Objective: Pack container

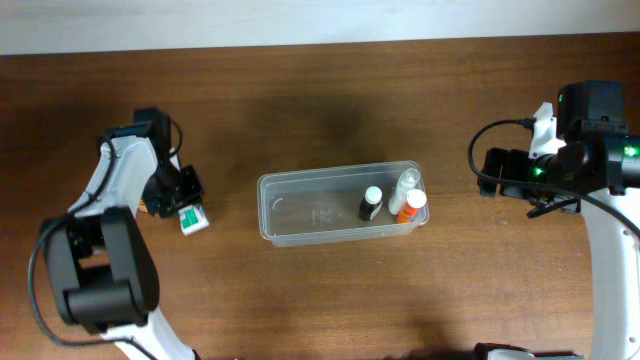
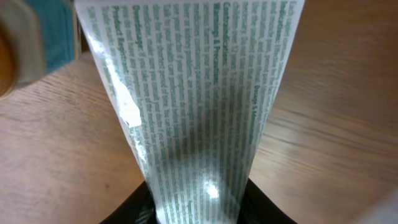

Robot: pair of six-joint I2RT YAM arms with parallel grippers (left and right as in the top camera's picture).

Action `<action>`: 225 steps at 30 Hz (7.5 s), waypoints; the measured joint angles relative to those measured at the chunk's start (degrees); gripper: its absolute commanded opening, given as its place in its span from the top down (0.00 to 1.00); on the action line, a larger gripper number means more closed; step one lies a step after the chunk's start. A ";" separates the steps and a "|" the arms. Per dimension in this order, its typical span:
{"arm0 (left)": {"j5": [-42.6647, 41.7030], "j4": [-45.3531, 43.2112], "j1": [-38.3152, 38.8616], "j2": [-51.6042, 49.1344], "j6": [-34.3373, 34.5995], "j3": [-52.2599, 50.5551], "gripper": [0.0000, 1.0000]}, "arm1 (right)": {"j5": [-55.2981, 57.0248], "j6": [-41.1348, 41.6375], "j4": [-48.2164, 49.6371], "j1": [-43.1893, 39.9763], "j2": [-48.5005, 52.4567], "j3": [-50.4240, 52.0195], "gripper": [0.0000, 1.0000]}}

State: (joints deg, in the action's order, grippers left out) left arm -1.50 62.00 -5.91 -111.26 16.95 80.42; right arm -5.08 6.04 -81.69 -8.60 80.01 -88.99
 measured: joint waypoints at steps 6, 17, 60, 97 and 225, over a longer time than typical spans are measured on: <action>-0.02 0.31 9.49 12.90 -4.46 6.01 0.66 | 0.00 0.02 0.00 0.00 0.00 0.00 0.01; -0.46 1.03 34.49 21.53 -31.95 7.89 0.69 | 0.00 -0.02 0.07 0.00 0.00 0.00 0.02; 8.61 2.27 -9.09 11.13 -7.17 9.22 0.01 | 0.00 -0.02 0.22 0.00 0.00 0.00 0.02; 6.64 1.46 -9.81 -9.29 -9.62 8.46 0.79 | -0.02 0.02 0.24 0.00 0.00 0.00 0.02; 9.09 -0.37 5.84 76.72 -9.46 -34.91 0.01 | 3.72 -3.72 50.95 7.91 -74.71 69.07 0.02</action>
State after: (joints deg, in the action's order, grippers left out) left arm 7.60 61.63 -0.08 -34.54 7.49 45.52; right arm -1.37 2.33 -30.74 -0.69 5.30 -19.92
